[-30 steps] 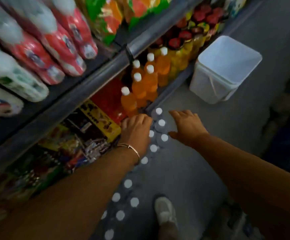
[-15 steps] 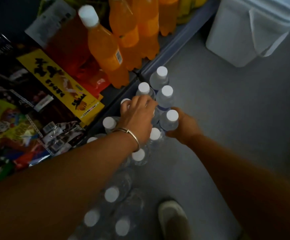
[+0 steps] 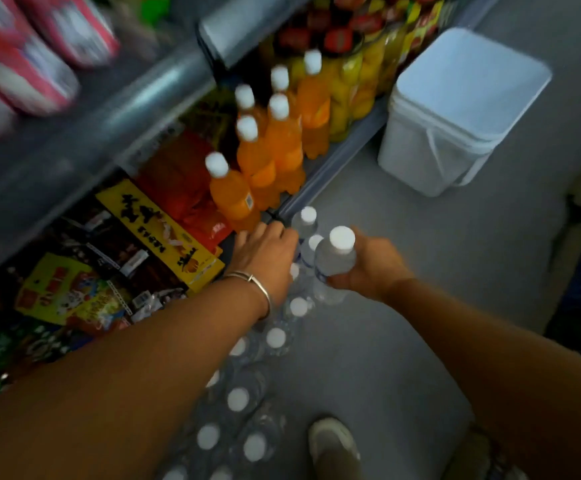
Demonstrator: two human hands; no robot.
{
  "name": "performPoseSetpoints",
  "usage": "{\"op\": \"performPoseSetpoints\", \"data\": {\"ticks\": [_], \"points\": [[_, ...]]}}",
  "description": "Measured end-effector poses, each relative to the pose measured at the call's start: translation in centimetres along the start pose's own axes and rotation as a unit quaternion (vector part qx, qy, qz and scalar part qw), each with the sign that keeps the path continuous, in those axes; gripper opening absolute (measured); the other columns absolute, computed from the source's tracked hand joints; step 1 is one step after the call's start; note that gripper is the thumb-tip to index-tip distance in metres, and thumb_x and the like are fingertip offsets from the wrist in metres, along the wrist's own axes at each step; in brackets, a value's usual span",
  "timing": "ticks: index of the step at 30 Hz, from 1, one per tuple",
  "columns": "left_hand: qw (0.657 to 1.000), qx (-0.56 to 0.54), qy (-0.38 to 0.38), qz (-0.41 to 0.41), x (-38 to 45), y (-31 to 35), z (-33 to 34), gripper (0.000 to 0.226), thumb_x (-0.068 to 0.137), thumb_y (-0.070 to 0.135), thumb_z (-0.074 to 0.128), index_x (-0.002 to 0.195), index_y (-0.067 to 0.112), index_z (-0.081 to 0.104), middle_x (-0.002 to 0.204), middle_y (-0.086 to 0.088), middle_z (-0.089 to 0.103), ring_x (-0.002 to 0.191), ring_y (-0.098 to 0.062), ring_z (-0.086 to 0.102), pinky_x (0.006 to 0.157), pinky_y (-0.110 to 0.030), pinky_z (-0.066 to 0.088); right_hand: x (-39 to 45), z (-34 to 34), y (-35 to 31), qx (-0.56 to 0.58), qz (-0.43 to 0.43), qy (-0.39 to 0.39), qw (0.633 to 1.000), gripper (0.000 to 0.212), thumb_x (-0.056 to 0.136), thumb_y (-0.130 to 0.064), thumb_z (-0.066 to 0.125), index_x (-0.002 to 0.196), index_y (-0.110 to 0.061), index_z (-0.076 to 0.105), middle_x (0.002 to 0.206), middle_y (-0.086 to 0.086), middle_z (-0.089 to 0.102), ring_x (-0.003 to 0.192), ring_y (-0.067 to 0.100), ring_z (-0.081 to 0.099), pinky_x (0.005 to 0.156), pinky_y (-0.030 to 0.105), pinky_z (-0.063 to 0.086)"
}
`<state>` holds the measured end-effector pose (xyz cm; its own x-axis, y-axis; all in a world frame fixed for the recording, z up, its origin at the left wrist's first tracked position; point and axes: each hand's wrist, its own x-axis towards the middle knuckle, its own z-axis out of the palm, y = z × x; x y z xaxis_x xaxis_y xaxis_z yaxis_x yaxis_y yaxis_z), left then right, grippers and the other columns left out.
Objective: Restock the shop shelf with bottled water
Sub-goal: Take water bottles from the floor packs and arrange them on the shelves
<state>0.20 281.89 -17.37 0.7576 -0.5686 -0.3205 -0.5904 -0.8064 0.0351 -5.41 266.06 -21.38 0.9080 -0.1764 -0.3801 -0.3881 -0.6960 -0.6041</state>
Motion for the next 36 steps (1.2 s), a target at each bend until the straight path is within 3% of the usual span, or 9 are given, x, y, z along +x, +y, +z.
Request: {"op": "performPoseSetpoints", "data": {"ticks": [8,11,15,18,21,25,27,33,36], "points": [[0.998,0.053,0.045,-0.006,-7.9,-0.3,-22.8,0.039,0.087,0.027,0.057,0.121,0.019,0.041,0.128,-0.004,0.044,0.122,-0.027,0.044,0.095,-0.04,0.036,-9.1,-19.3,-17.1,0.003,-0.126,-0.013,0.992,0.059,0.07,-0.026,0.08,0.122,-0.019,0.053,0.106,-0.004,0.058,0.103,0.015,0.057,0.079,0.022,0.041],[0.997,0.031,0.068,-0.009,-12.0,-0.9,-33.0,0.042,0.087,0.026,0.057,0.124,0.016,0.041,0.128,-0.006,0.045,0.121,-0.03,0.045,0.096,-0.041,0.04,-13.3,-26.6,-24.4,-0.008,-0.169,-0.007,0.986,0.054,0.068,-0.023,0.081,0.117,-0.015,0.058,0.105,-0.001,0.061,0.103,0.017,0.059,0.082,0.025,0.046],[0.995,0.007,0.095,-0.006,-18.1,-1.5,-45.5,0.047,0.084,0.026,0.062,0.124,0.011,0.043,0.13,-0.011,0.047,0.121,-0.028,0.047,0.097,-0.034,0.039,-19.9,-36.1,-34.0,-0.011,-0.223,0.013,0.975,0.048,0.071,-0.017,0.08,0.115,-0.01,0.059,0.097,-0.004,0.058,0.092,0.01,0.054,0.065,0.007,0.04],[0.991,-0.023,0.13,-0.008,-23.0,-2.0,-53.9,0.046,0.081,0.026,0.067,0.12,0.009,0.048,0.123,-0.012,0.054,0.114,-0.028,0.053,0.091,-0.032,0.044,-24.9,-42.5,-40.9,-0.022,-0.25,0.034,0.967,0.034,0.073,-0.019,0.078,0.101,-0.006,0.062,0.089,0.003,0.065,0.084,0.017,0.06,0.074,0.023,0.047],[0.985,-0.022,0.171,-0.004,-28.0,-2.1,-61.9,0.044,0.081,0.024,0.069,0.118,0.008,0.052,0.119,-0.01,0.059,0.109,-0.025,0.056,0.086,-0.027,0.041,-29.8,-48.3,-47.3,0.019,-0.29,0.052,0.955,0.02,0.073,0.001,0.075,0.089,-0.006,0.064,0.072,-0.005,0.067,0.069,0.006,0.062,0.067,0.02,0.048],[0.969,-0.025,0.246,-0.005,-34.0,-2.5,-71.5,0.037,0.078,0.02,0.071,0.112,0.009,0.059,0.111,-0.009,0.065,0.104,-0.023,0.06,0.081,-0.024,0.042,-35.7,-54.2,-55.5,-0.015,-0.345,0.106,0.933,0.009,0.073,-0.012,0.075,0.077,-0.012,0.067,0.073,0.008,0.063,0.066,0.02,0.058,0.057,0.03,0.051],[0.962,-0.016,0.273,-0.009,-36.4,-3.0,-75.8,0.035,0.079,0.021,0.071,0.11,0.01,0.061,0.109,-0.008,0.066,0.102,-0.023,0.06,0.083,-0.026,0.045,-37.6,-56.8,-59.2,-0.009,-0.365,0.129,0.922,0.011,0.072,-0.014,0.074,0.079,-0.008,0.068,0.075,0.01,0.064,0.067,0.022,0.059,0.061,0.035,0.052],[0.945,-0.002,0.325,-0.04,-40.7,-6.6,-84.1,0.034,0.079,0.016,0.071,0.11,0.006,0.061,0.11,-0.01,0.065,0.103,-0.025,0.06,0.089,-0.03,0.048,-40.1,-61.9,-69.1,0.001,-0.432,0.16,0.887,0.011,0.076,-0.017,0.07,0.072,-0.009,0.065,0.07,0.013,0.064,0.048,0.016,0.058,0.048,0.027,0.048],[0.936,0.001,0.346,-0.073,-41.1,-9.6,-86.4,0.031,0.078,0.016,0.072,0.107,0.007,0.063,0.108,-0.01,0.066,0.099,-0.025,0.061,0.09,-0.032,0.049,-38.8,-63.3,-73.8,0.012,-0.453,0.165,0.876,0.033,0.063,-0.028,0.075,0.08,0.0,0.067,0.07,0.014,0.062,0.056,0.025,0.059,0.049,0.026,0.047]]}}
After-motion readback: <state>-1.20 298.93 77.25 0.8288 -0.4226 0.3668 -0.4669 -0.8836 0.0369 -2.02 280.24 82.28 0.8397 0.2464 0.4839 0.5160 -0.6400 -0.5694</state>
